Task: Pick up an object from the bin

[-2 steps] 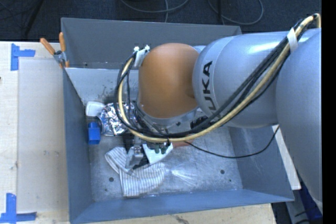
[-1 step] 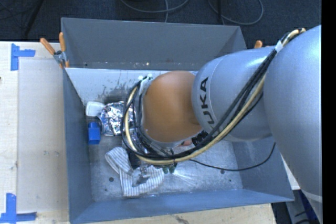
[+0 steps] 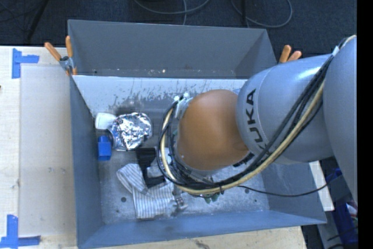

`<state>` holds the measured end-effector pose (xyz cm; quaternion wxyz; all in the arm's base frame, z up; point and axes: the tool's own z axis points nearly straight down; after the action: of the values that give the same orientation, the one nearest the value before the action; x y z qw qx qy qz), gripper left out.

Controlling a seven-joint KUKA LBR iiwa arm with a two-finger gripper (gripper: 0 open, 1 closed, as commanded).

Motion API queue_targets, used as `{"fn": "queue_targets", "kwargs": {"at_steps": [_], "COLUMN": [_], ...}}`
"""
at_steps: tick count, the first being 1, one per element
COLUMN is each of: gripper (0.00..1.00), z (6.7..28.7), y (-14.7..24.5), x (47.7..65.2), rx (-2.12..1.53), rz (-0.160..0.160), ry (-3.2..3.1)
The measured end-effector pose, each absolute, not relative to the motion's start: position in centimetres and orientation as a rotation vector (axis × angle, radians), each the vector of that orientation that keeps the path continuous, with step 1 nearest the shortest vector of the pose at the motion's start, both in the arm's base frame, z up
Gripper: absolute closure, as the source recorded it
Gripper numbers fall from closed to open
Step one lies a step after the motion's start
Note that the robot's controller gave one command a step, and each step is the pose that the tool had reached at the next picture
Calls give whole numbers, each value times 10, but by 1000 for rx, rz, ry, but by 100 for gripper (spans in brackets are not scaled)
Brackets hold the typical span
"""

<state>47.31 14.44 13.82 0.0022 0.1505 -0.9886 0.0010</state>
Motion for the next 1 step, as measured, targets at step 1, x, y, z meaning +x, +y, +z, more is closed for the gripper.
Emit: {"fn": "queue_targets", "kwargs": {"at_steps": [1], "gripper": [0], "z": [121], "y": [137], "x": [472], "rx": [258], "rz": [1], "ry": [-3127]}}
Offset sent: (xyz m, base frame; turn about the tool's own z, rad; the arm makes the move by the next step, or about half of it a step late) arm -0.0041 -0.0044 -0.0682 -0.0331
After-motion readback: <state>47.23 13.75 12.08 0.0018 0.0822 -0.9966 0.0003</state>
